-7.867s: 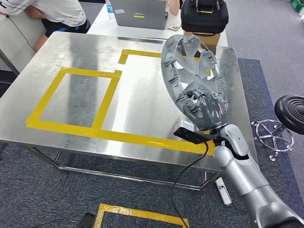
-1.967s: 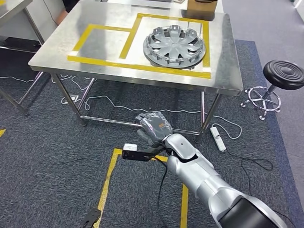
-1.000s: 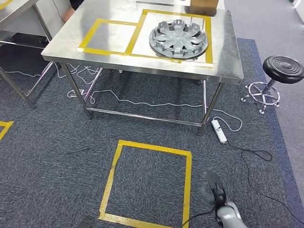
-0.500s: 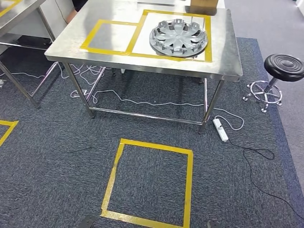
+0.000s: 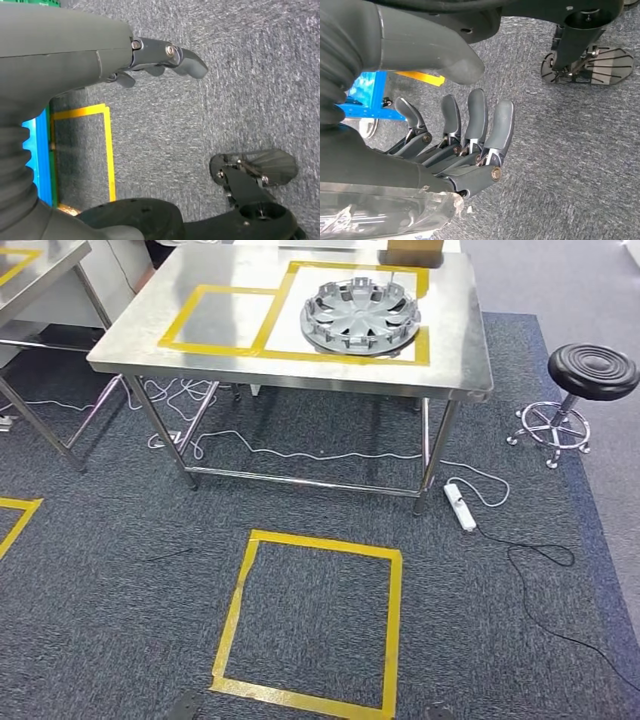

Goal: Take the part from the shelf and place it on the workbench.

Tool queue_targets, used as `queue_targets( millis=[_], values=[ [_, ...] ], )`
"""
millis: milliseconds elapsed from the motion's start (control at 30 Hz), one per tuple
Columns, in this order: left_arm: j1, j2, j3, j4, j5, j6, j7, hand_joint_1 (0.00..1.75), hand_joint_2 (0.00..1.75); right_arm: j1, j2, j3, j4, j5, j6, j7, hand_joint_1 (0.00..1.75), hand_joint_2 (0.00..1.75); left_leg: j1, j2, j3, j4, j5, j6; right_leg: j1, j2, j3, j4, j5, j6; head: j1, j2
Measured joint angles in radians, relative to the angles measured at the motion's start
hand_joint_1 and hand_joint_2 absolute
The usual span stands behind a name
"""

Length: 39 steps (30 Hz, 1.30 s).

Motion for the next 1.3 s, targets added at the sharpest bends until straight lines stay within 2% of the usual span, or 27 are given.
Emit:
queue_targets(
  millis=[133, 333, 600, 1000, 1033, 1133, 1167, 1200, 1267, 1300],
  values=[
    [0.0, -0.001, 0.0, 0.0, 0.0, 0.0, 0.0, 0.0, 1.75, 0.0, 0.0, 0.002, 0.0, 0.0, 0.0, -0.004, 1.75, 1.75, -0.001, 0.0, -0.005, 0.0, 0.002, -0.001, -0.001, 0.0, -0.004, -0.001, 0.005, 0.002, 0.0, 0.0],
    [0.0, -0.001, 0.0, 0.0, 0.0, 0.005, -0.012, 0.0, 1.75, 0.0, 0.001, 0.005, 0.0, -0.001, -0.001, -0.046, 1.75, 1.75, -0.005, 0.0, -0.012, 0.001, 0.007, 0.005, -0.005, 0.0, -0.009, -0.003, 0.011, 0.008, 0.0, 0.0],
    [-0.001, -0.002, 0.001, 0.0, 0.0, 0.024, -0.028, 0.0, 1.75, -0.002, 0.003, -0.002, 0.0, -0.033, -0.018, -0.109, 1.75, 1.75, -0.007, 0.0, -0.017, 0.001, 0.011, 0.007, -0.007, 0.0, -0.014, -0.003, 0.015, 0.01, 0.0, 0.0],
    [-0.001, -0.003, 0.001, 0.0, 0.0, 0.027, -0.028, 0.0, 1.75, -0.002, 0.003, -0.021, 0.001, -0.038, -0.025, -0.123, 1.75, 1.75, -0.007, 0.0, -0.021, 0.001, 0.015, 0.007, -0.007, 0.0, -0.018, -0.003, 0.019, 0.01, 0.0, 0.0],
    [-0.001, -0.003, 0.001, 0.0, 0.0, 0.027, -0.028, 0.0, 1.75, -0.003, 0.004, -0.021, 0.001, -0.032, -0.03, -0.123, 1.75, 1.75, -0.008, 0.0, -0.022, 0.002, 0.014, 0.01, -0.009, 0.0, -0.017, -0.006, 0.021, 0.013, 0.0, 0.0],
    [-0.002, -0.006, 0.001, 0.0, 0.0, 0.028, -0.028, 0.0, 1.75, -0.004, 0.005, -0.021, 0.001, -0.007, -0.049, -0.123, 1.75, 1.75, -0.003, -0.002, -0.006, -0.038, 0.034, 0.034, -0.011, -0.003, -0.009, -0.024, 0.025, 0.028, -0.004, 0.0],
    [-0.003, -0.007, 0.001, 0.0, 0.0, 0.028, -0.028, 0.0, 1.75, -0.005, 0.005, -0.021, 0.001, -0.001, -0.055, -0.123, 1.75, 1.75, 0.002, -0.004, 0.002, -0.058, 0.046, 0.039, -0.01, -0.004, -0.013, -0.012, 0.008, 0.034, -0.004, 0.0],
    [-0.003, -0.009, 0.001, 0.0, 0.0, 0.028, -0.028, 0.0, 1.75, -0.005, 0.005, -0.02, 0.001, 0.003, -0.06, -0.123, 1.75, 1.75, 0.008, -0.005, 0.007, -0.072, 0.057, 0.038, -0.011, -0.004, -0.026, 0.024, -0.022, 0.04, -0.002, 0.0],
    [-0.004, -0.01, 0.001, 0.0, 0.0, 0.028, -0.029, 0.0, 1.75, -0.006, 0.005, -0.02, 0.002, 0.007, -0.068, -0.123, 1.75, 1.75, 0.015, -0.01, 0.002, -0.077, 0.065, 0.031, -0.019, -0.004, -0.07, 0.147, -0.102, 0.057, 0.0, 0.0],
    [-0.004, -0.011, 0.002, 0.0, 0.0, 0.028, -0.029, 0.0, 1.75, -0.005, 0.005, -0.02, 0.002, 0.008, -0.071, -0.122, 1.75, 1.75, 0.021, -0.015, -0.003, -0.075, 0.068, 0.025, -0.025, -0.004, -0.085, 0.198, -0.127, 0.066, 0.001, 0.0]
  ],
)
